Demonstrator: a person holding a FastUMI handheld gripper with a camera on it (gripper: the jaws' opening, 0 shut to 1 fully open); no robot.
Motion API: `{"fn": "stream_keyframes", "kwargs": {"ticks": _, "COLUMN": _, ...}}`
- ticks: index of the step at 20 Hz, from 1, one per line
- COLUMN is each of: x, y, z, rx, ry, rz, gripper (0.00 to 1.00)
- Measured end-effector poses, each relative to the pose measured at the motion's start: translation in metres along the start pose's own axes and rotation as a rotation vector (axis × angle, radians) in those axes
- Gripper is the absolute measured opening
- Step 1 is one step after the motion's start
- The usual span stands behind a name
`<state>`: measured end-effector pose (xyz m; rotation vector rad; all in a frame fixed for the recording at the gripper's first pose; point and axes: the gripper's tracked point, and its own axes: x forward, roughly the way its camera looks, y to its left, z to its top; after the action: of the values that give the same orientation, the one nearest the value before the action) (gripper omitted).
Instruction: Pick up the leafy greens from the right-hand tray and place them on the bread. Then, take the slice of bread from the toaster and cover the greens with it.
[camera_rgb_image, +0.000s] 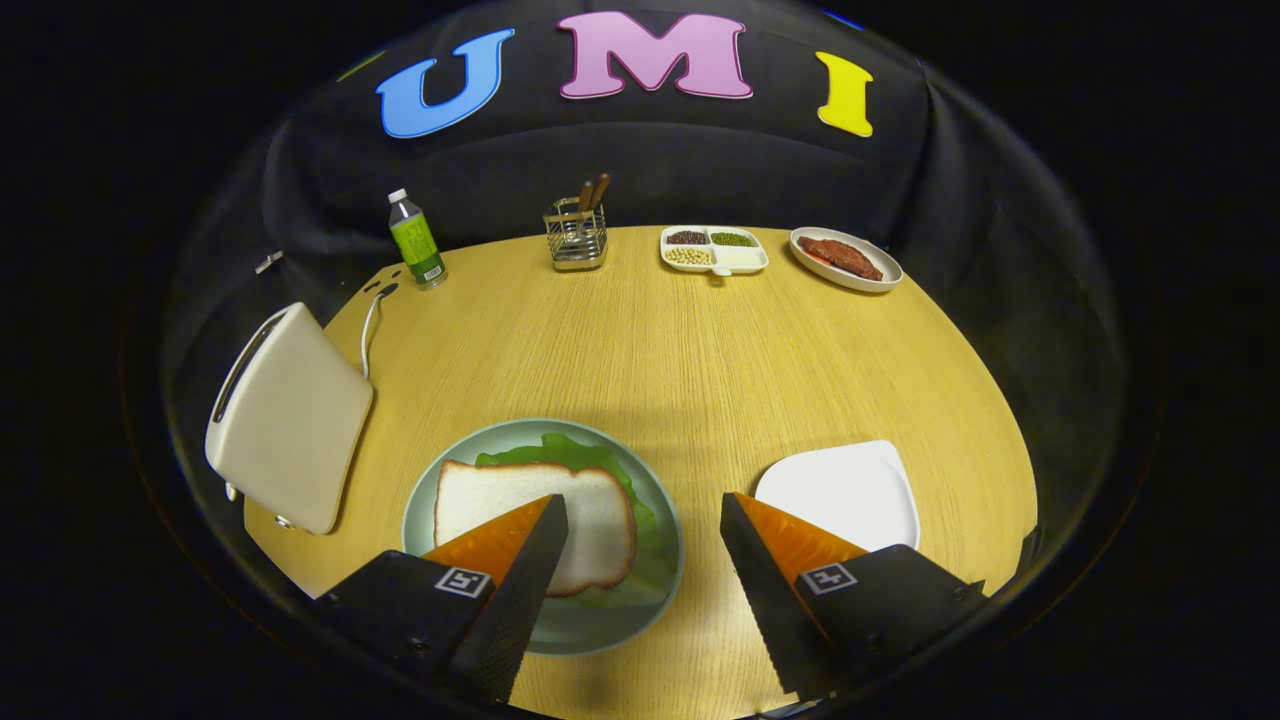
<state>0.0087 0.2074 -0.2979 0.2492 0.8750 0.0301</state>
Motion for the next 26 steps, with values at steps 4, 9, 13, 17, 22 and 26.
{"fn": "stream_keyframes", "kwargs": {"ticks": 4, "x": -0.031, "y": 0.009, "z": 0.031, "rx": 0.000, "ry": -0.067, "rz": 0.054, "gripper": 0.97}}
{"fn": "stream_keyframes", "kwargs": {"ticks": 9, "x": -0.081, "y": 0.019, "z": 0.090, "rx": -0.039, "ry": -0.205, "rz": 0.098, "gripper": 0.97}}
{"fn": "stream_keyframes", "kwargs": {"ticks": 13, "x": -0.126, "y": 0.030, "z": 0.135, "rx": -0.069, "ry": -0.328, "rz": 0.134, "gripper": 0.97}}
{"fn": "stream_keyframes", "kwargs": {"ticks": 17, "x": -0.172, "y": 0.026, "z": 0.170, "rx": -0.107, "ry": -0.448, "rz": 0.147, "gripper": 0.97}}
{"fn": "stream_keyframes", "kwargs": {"ticks": 22, "x": -0.217, "y": 0.002, "z": 0.190, "rx": -0.190, "ry": -0.566, "rz": 0.154, "gripper": 0.97}}
{"fn": "stream_keyframes", "kwargs": {"ticks": 26, "x": -0.238, "y": -0.010, "z": 0.174, "rx": -0.244, "ry": -0.586, "rz": 0.213, "gripper": 0.97}}
